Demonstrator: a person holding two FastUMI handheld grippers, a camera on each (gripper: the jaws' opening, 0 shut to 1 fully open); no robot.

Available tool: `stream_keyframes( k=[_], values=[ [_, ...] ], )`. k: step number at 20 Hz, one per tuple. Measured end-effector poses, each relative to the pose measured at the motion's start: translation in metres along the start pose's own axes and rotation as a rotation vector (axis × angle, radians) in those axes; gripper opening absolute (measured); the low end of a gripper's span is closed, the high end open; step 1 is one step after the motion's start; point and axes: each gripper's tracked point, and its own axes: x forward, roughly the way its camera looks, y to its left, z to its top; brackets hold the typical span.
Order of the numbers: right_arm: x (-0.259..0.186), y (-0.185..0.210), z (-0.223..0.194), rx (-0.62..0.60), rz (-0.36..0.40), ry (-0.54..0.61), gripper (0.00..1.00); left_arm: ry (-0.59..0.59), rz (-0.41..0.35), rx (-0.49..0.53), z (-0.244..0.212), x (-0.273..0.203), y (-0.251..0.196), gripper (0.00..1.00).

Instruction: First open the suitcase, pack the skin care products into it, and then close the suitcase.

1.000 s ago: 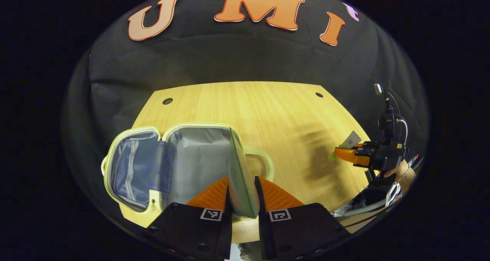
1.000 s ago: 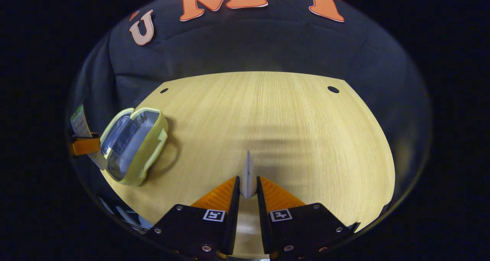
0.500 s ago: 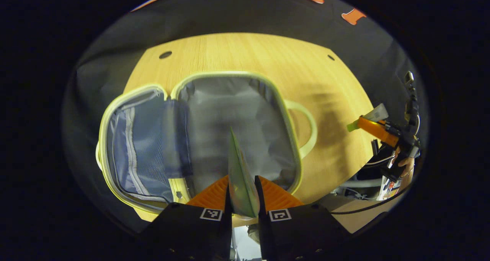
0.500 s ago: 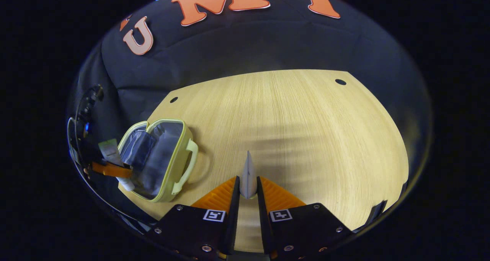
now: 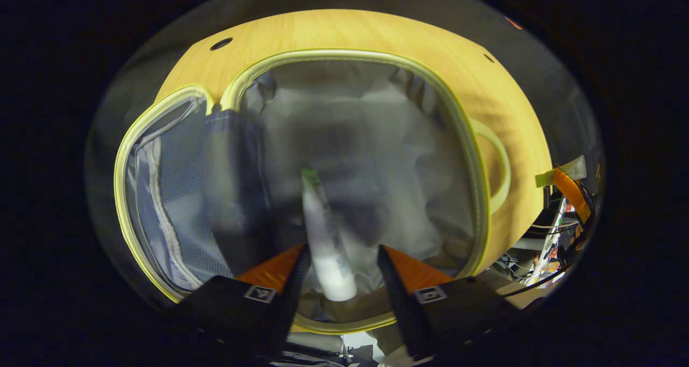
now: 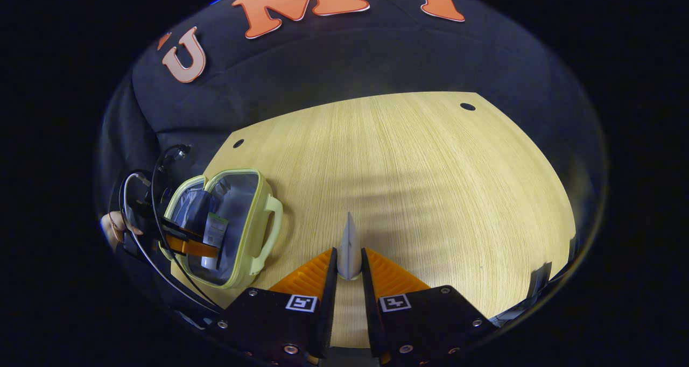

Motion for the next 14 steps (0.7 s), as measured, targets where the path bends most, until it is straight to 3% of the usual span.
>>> stream_keyframes(
  k=[2,6,8,10,11,12,14],
  values=[
    [-0.004,0.005,0.006,-0.004,0.002,-0.012,0.28,-0.051,0.046,0.038,0.008,-0.009,0.007,1.00],
    [-0.017,0.029,0.035,-0.016,0.043,-0.055,0.28,-0.200,0.094,0.078,0.019,-0.044,0.007,1.00],
    [-0.024,0.052,0.049,-0.009,0.094,-0.063,0.24,-0.255,0.105,0.071,0.017,-0.061,0.009,1.00],
    [-0.028,0.078,0.057,-0.025,0.139,-0.056,0.28,-0.312,0.135,0.060,0.011,-0.083,0.016,1.00],
    [-0.029,0.093,0.059,-0.039,0.168,-0.046,0.23,-0.337,0.143,0.049,0.007,-0.092,0.019,0.99],
    [-0.029,0.111,0.059,-0.054,0.195,-0.032,0.28,-0.356,0.152,0.033,0.000,-0.100,0.026,0.99],
    [-0.027,0.143,0.053,-0.111,0.240,0.016,0.28,-0.385,0.168,-0.009,-0.011,-0.115,0.040,1.00]
  ],
)
